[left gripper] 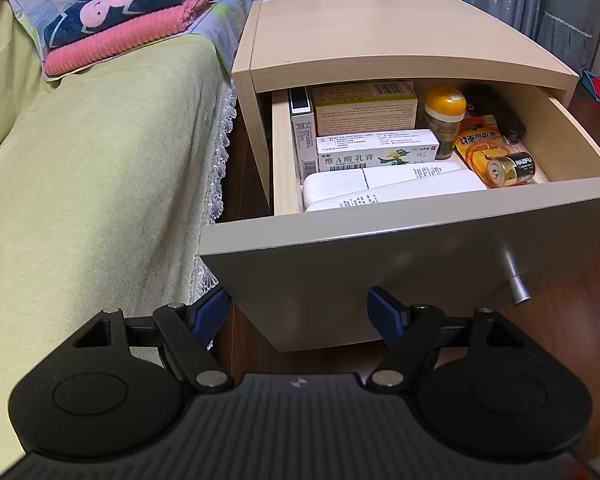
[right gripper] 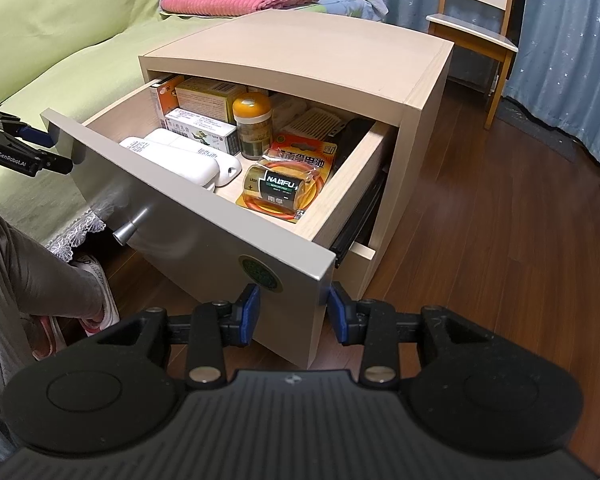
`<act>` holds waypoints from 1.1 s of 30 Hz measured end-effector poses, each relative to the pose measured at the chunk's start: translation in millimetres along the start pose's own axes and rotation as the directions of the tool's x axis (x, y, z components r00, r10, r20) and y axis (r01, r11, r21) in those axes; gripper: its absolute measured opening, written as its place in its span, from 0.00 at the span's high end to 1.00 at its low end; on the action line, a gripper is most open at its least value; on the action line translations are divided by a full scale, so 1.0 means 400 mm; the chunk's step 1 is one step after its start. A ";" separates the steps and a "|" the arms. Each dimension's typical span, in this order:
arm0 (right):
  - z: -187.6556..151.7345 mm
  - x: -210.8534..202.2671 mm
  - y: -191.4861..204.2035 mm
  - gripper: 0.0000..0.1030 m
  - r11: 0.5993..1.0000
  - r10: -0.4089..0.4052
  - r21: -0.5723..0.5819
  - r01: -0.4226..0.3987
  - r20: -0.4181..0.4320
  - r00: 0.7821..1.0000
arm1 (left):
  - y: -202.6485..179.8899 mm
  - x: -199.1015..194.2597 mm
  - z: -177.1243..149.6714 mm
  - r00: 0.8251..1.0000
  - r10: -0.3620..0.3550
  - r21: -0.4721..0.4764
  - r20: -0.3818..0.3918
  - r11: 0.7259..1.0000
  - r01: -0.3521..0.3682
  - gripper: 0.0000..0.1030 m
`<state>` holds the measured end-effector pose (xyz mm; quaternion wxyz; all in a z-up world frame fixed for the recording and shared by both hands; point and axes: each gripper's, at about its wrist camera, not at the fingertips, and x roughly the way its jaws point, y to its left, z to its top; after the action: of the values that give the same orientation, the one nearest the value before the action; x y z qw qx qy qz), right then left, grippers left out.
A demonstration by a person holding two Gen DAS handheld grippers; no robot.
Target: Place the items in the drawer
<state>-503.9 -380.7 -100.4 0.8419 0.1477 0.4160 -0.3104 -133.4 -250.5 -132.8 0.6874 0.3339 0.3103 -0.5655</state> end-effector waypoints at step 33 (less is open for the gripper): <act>-0.005 0.002 0.006 0.67 0.999 -0.032 0.026 0.032 0.022 0.999 | 0.008 -0.005 -0.007 1.000 0.002 -0.022 0.012 1.000 -0.002 0.27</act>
<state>-503.3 -378.4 -102.2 0.8395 0.1482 0.4049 -0.3306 -130.6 -246.6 -132.5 0.6932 0.3233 0.3121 -0.5634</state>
